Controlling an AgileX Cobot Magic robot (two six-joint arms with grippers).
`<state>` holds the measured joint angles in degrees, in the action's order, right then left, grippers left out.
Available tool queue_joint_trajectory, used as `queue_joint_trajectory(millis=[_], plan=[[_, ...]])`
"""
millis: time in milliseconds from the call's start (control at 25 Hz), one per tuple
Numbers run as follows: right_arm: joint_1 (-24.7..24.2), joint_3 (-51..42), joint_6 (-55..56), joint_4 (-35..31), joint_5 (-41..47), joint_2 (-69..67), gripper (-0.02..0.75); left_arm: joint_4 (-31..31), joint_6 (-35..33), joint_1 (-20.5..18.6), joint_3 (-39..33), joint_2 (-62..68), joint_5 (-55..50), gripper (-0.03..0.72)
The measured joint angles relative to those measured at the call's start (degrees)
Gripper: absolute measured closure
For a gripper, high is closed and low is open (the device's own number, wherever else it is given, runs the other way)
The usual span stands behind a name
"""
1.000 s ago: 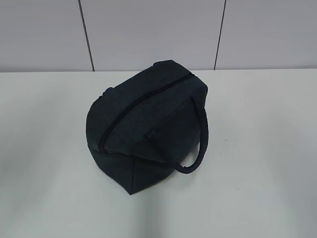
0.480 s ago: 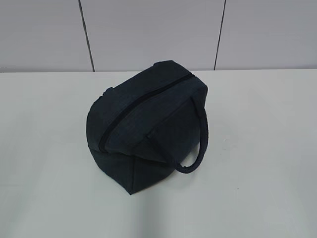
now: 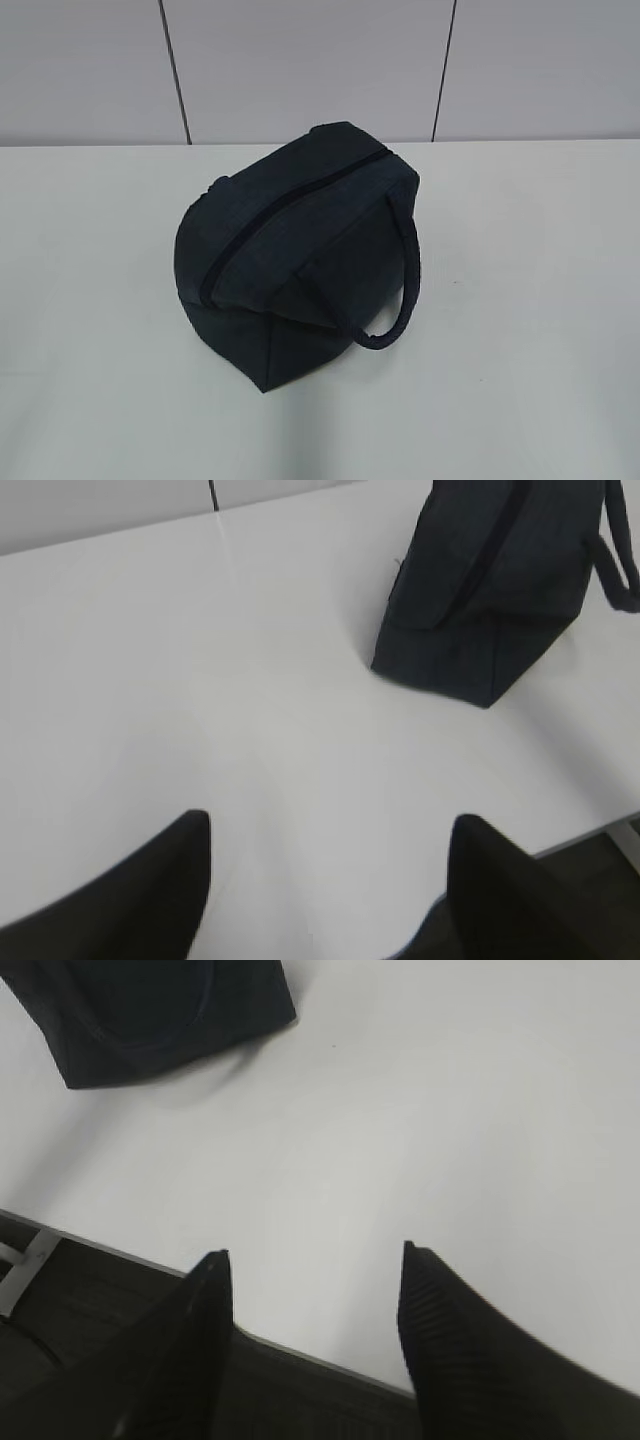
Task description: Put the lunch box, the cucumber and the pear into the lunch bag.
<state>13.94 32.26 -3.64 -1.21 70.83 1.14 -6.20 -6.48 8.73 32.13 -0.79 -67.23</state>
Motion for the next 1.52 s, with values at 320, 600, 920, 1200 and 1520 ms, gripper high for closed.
queue_joint_trajectory(millis=[320, 600, 920, 1200, 1520], plan=[[0.00, -3.85, 0.52, 0.78, -4.08, 0.00, 0.315, -0.68, 0.11, 0.00, -1.71, 0.00, 2.86, 0.246], [0.00, -3.94, 0.52, 0.87, -4.40, 0.00, 0.315, -0.68, 0.11, 0.00, -1.71, 0.00, 2.91, 0.246], [0.00, -3.94, 0.55, 0.87, -4.52, 0.00, 0.315, -0.79, 0.11, 0.00, -1.71, 0.00, 2.91, 0.248], [-0.28, -3.94, 0.65, 0.87, -4.61, 0.00, 0.315, -0.79, 0.11, -0.30, -1.71, 0.00, 2.91, 0.251], [-10.17, -3.94, 0.65, 0.87, -4.61, 0.00, 0.315, -0.84, 0.11, -10.29, -1.71, 0.00, 2.97, 0.251]])
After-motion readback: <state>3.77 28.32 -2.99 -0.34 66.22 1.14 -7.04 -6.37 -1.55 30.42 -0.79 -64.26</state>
